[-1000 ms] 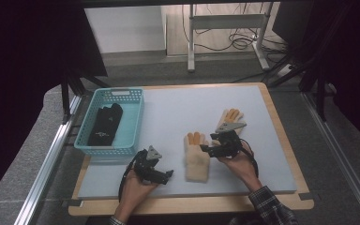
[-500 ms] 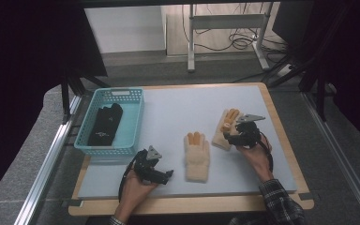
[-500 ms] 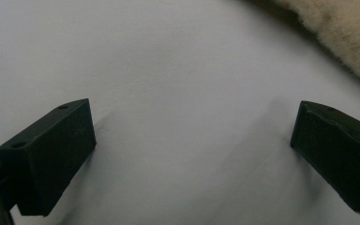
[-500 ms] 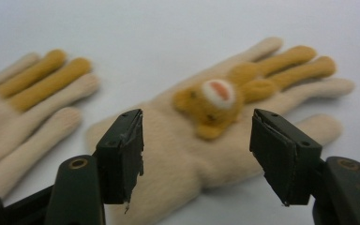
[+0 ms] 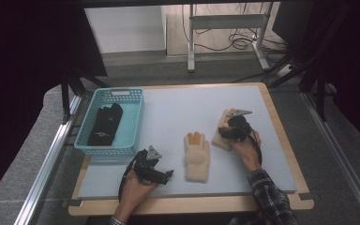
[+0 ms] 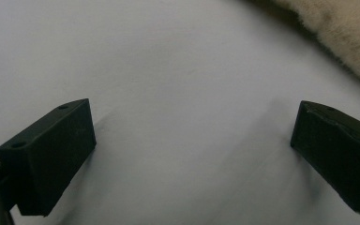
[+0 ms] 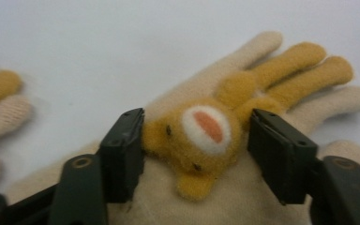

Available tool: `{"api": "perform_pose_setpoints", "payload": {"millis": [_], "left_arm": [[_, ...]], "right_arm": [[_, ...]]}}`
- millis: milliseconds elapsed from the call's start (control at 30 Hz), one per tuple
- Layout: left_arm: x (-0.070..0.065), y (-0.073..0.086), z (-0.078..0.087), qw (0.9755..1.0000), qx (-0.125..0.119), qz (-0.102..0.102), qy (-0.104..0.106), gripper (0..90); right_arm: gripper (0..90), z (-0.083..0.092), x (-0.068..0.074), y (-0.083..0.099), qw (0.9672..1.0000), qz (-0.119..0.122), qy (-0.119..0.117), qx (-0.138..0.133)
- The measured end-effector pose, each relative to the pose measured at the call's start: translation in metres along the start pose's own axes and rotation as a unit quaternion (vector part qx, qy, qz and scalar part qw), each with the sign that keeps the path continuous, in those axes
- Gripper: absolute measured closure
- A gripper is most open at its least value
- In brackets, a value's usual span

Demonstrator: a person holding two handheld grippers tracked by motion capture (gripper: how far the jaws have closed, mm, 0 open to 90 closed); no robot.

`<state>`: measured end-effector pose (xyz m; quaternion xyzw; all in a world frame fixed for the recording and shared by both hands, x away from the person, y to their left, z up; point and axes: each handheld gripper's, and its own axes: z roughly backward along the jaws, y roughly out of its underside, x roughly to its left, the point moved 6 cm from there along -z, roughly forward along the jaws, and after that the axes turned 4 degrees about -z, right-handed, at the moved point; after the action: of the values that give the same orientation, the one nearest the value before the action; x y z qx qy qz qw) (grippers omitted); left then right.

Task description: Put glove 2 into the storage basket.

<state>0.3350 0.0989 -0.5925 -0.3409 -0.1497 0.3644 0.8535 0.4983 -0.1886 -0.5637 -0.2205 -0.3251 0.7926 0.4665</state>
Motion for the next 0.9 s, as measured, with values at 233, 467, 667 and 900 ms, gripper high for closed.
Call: {"api": "perform_pose_setpoints", "payload": {"millis": [233,467,667,900], "left_arm": [[0.000,0.000,0.000,1.0000,0.000,0.000,0.000,0.4],[0.000,0.000,0.000,1.0000,0.000,0.000,0.000,0.3],[0.000,0.000,0.000,1.0000,0.000,0.000,0.000,0.3],[0.000,0.000,0.000,1.0000,0.000,0.001,0.000,0.3]], "right_arm": [[57.1,0.006,-0.001,0.002,0.9999,-0.003,-0.014,0.005],[57.1,0.024,0.000,-0.002,0.9993,0.001,-0.035,-0.015],[56.9,0.049,0.008,-0.009,0.9973,0.011,-0.063,-0.036],[56.7,0.083,0.027,-0.013,0.9927,0.042,-0.096,-0.061]]}}
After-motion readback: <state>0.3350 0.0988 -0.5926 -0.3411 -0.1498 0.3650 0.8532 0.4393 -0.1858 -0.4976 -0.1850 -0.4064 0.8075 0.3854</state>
